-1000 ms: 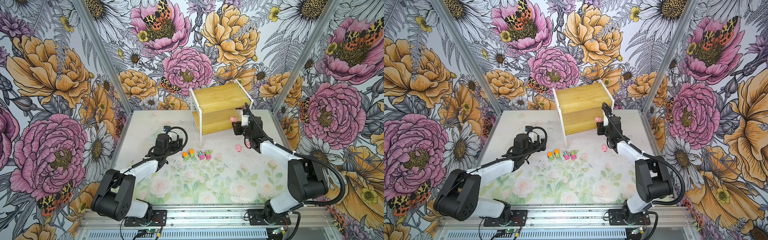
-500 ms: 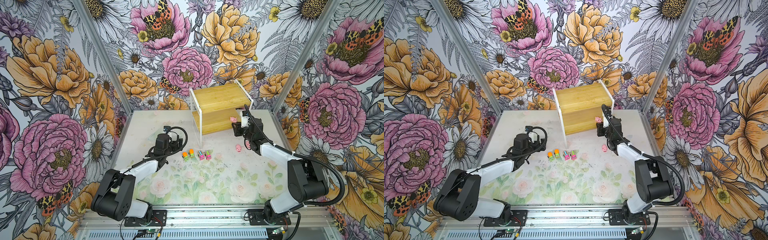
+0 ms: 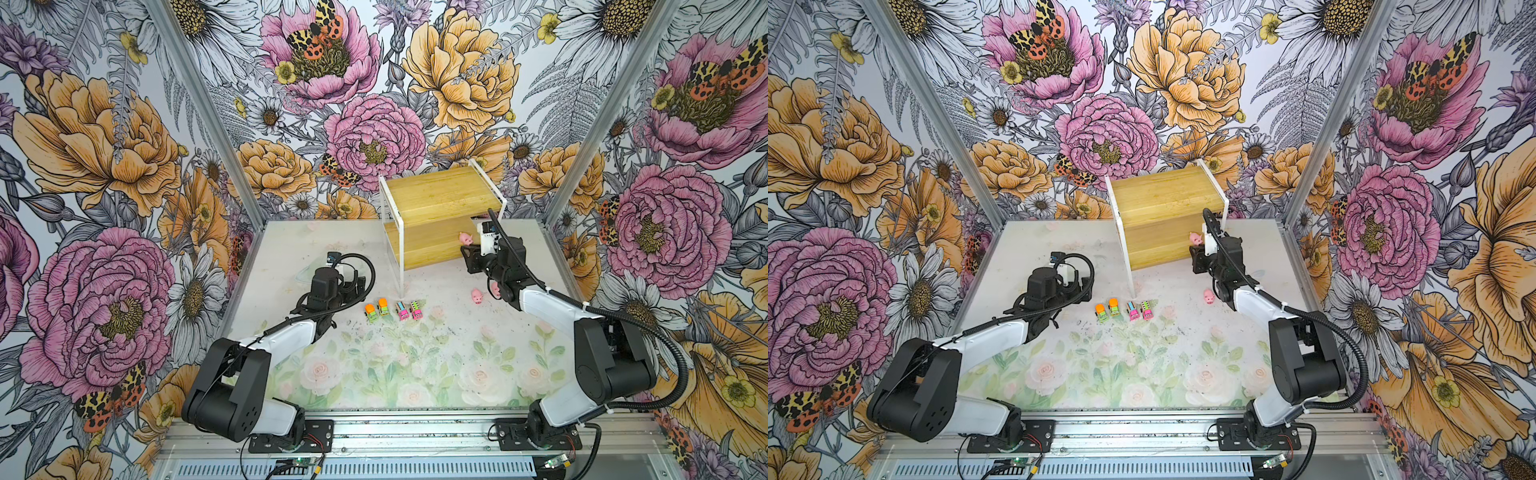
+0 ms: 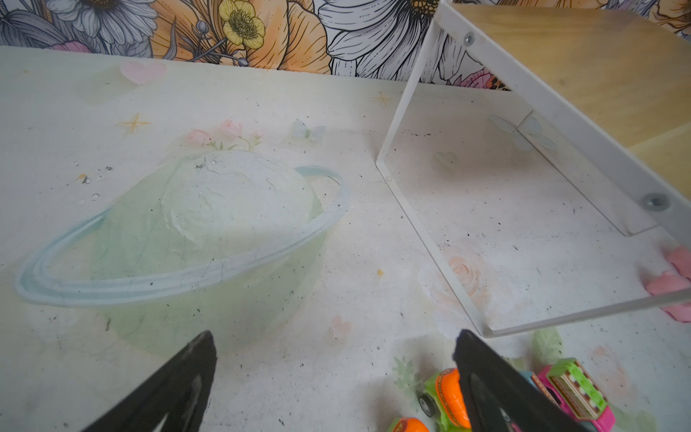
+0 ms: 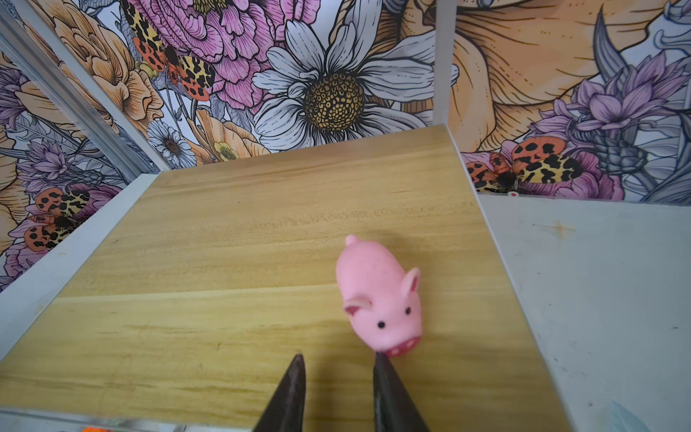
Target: Place and organize the plastic toys onto the shelf
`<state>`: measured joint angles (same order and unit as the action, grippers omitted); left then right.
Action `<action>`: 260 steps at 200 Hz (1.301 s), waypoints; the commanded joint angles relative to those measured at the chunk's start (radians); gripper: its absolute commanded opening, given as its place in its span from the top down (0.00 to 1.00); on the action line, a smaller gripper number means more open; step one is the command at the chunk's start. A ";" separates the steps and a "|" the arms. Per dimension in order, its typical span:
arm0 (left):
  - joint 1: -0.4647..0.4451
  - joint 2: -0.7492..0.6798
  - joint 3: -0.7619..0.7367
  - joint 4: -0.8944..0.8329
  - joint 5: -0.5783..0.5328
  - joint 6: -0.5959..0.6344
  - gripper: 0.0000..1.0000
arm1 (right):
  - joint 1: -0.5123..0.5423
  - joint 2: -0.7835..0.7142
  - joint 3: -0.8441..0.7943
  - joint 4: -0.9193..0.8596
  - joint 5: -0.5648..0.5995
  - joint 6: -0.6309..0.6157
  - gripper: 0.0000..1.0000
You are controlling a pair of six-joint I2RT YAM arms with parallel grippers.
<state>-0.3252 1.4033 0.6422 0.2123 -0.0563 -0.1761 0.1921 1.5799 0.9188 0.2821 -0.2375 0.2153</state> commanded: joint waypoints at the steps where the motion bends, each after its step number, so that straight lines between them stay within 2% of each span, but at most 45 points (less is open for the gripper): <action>1: -0.003 0.006 0.005 -0.005 0.004 0.013 0.01 | -0.002 0.010 0.010 0.022 -0.048 -0.014 0.68; 65: -0.002 0.006 0.005 -0.005 0.008 0.014 0.01 | -0.003 -0.047 -0.025 -0.002 0.026 -0.032 0.68; 126: -0.003 0.007 0.004 -0.005 0.010 0.017 0.01 | -0.019 -0.121 -0.076 0.034 0.052 -0.073 0.61; 175: -0.002 0.008 0.004 -0.005 0.010 0.015 0.01 | -0.034 -0.055 -0.003 0.012 -0.005 -0.075 0.56; 212: -0.003 0.006 0.003 -0.005 0.010 0.014 0.01 | -0.034 -0.008 0.029 0.018 -0.009 -0.076 0.51; 260: -0.003 0.007 0.004 -0.005 0.012 0.015 0.01 | -0.033 0.013 0.028 0.037 -0.001 -0.078 0.50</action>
<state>-0.3252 1.4033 0.6422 0.2119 -0.0563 -0.1757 0.1612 1.5795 0.9222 0.2825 -0.2333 0.1547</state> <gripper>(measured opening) 0.988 0.494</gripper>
